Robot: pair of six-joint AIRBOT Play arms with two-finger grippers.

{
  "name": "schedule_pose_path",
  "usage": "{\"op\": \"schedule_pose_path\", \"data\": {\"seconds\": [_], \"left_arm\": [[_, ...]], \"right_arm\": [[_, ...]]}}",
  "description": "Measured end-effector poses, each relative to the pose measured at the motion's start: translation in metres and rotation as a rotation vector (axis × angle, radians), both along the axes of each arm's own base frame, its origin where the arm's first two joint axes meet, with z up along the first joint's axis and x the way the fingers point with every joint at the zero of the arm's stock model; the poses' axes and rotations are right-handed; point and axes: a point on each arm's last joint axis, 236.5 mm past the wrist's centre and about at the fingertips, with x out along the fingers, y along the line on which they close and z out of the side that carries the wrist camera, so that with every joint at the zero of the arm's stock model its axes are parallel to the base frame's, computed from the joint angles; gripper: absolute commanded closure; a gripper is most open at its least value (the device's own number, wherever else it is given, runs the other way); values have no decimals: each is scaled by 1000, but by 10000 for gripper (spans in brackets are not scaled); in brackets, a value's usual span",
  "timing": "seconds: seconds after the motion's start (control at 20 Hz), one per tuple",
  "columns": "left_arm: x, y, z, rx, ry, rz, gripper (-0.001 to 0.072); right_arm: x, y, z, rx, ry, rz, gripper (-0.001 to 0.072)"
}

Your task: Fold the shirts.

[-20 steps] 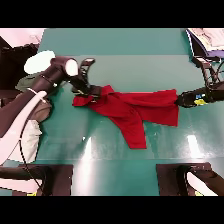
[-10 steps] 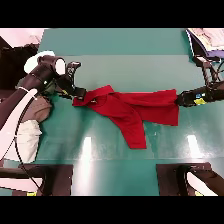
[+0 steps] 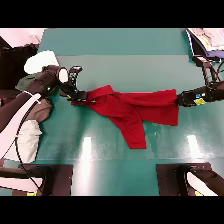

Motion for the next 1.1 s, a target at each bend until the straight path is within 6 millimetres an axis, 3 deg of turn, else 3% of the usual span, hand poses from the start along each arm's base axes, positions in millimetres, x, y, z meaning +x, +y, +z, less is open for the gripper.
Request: {"op": "schedule_pose_path", "data": {"seconds": [0.05,0.1,0.15,0.35,0.45,0.5,0.6,0.65,0.8,0.95,1.1], "left_arm": [[1,-1,0,-2,-6,1,533],[3,-1,0,-4,-11,1,646],[3,-1,0,-6,-14,2,685],[8,-1,7,-5,-35,0,686],[17,3,32,11,-88,-17,686],[24,5,55,14,-143,-29,685],[39,6,120,3,-291,-43,685],[43,7,162,-14,-383,-43,685],[30,17,296,-80,-672,-31,685],[-22,36,421,-160,-951,-11,685],[-90,60,512,-237,-1175,7,685]], "right_arm": [[0,0,0,0,0,0,694],[0,0,0,0,0,0,693],[0,0,0,0,0,0,693],[0,0,2,0,-7,0,693],[1,0,15,-1,-50,-2,693],[4,-1,26,-1,-89,-5,693],[11,-1,61,-1,-197,-10,694],[14,-2,84,-2,-264,-14,694],[15,-2,154,-4,-455,-18,694],[4,-3,226,-7,-648,-25,695],[-16,-4,285,-10,-806,-29,696]]}}
